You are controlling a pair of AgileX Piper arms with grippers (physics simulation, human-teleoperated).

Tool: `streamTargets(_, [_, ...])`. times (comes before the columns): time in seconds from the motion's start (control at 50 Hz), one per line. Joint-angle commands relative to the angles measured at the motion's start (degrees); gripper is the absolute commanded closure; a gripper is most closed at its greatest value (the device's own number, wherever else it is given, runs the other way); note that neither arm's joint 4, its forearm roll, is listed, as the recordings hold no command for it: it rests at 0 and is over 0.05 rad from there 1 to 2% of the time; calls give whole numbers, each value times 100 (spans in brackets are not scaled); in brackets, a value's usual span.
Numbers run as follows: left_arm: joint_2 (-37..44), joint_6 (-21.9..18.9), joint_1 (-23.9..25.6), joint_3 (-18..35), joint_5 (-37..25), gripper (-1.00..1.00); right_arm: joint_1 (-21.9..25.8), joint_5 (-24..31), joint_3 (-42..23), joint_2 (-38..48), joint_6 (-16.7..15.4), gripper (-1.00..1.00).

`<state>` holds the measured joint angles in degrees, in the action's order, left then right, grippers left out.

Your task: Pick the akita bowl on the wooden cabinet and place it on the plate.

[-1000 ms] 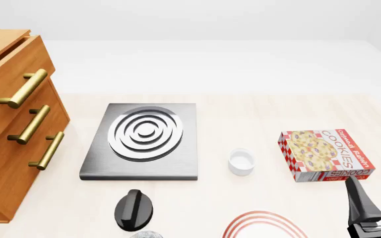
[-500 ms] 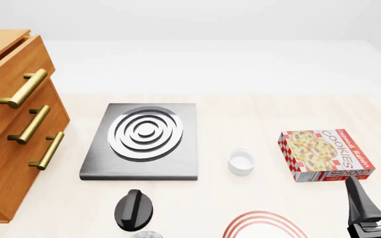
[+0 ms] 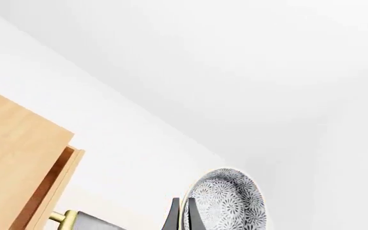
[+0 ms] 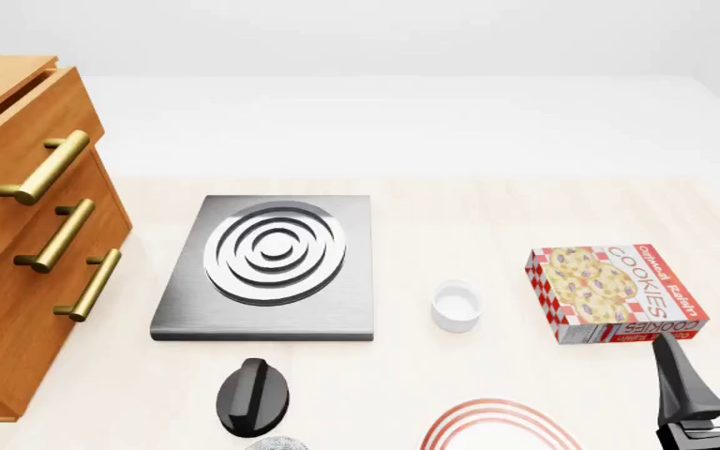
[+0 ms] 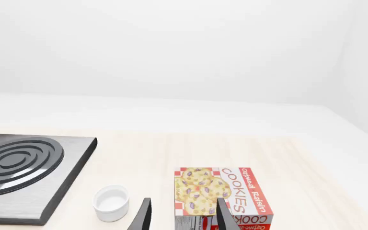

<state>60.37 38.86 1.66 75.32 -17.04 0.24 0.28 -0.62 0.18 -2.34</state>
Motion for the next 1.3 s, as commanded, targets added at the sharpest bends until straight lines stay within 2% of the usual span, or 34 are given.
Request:
streamTargets(0.02, [51, -116, 496, -73, 75, 100, 1, 0, 0, 0, -1, -100])
streamTargets(0.62, [349, -429, 1572, -265, 207, 100, -1, 0, 0, 0, -1, -100])
streamTargets(1.3, [352, -663, 2651, -879, 350, 100, 1, 0, 0, 0, 0, -100])
